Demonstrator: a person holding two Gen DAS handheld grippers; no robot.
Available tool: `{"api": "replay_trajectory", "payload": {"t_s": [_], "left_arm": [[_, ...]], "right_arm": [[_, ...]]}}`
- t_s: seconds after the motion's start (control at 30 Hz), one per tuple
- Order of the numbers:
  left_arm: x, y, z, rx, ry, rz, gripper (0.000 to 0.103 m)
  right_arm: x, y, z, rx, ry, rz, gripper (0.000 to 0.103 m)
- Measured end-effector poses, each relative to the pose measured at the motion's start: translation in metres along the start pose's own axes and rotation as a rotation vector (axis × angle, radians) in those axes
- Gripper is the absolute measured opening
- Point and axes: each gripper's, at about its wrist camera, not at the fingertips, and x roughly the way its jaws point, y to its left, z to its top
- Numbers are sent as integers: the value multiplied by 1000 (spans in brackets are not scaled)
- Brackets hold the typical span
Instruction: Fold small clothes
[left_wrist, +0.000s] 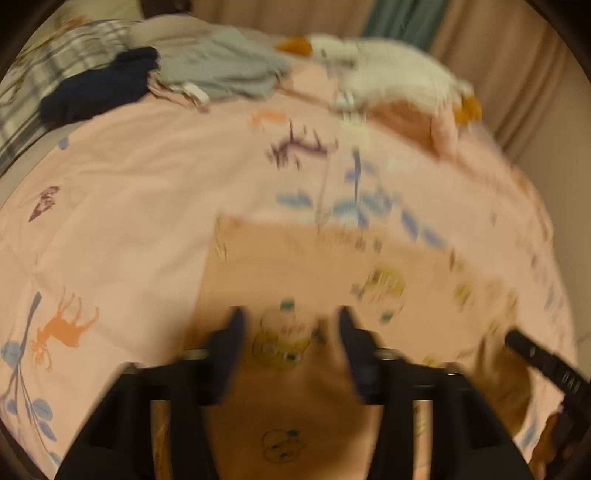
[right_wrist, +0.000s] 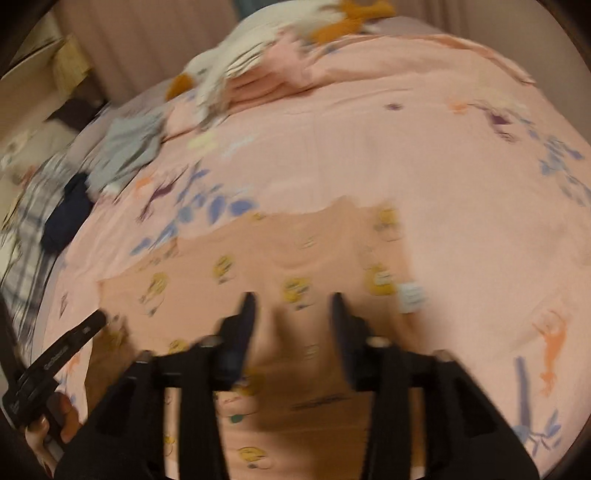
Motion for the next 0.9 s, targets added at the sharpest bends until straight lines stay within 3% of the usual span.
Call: {"api": "replay_trajectory", "payload": {"t_s": [0.03, 0.1, 0.17, 0.23, 0.33, 0.4, 0.6, 0.73, 0.9], "left_arm": [[11, -3, -3, 23, 17, 12, 58], [15, -8, -14, 79, -38, 86, 58], [3, -19, -22, 139, -53, 146, 59], [-8, -22, -30, 165, -29, 139, 59], [-26, -12, -47, 80, 14, 106, 59], [-41, -1, -64, -13, 70, 38, 59], [-54, 36, -110, -297, 204, -311, 58], [-51, 58, -115, -447, 160, -455, 58], [-33, 72, -107, -599, 178, -577, 58]], "right_arm": [[9, 2, -2, -1, 25, 4, 52], [37, -6, -5, 75, 85, -26, 49], [30, -6, -7, 145, 24, -11, 50], [21, 2, -5, 135, 38, 12, 53], [1, 11, -11, 120, 42, 74, 54], [-15, 15, -17, 101, 11, 96, 57], [-28, 17, -36, 74, 6, 44, 60], [-29, 10, -48, 69, 41, 39, 60], [-25, 11, -58, 48, 67, 25, 60]]}}
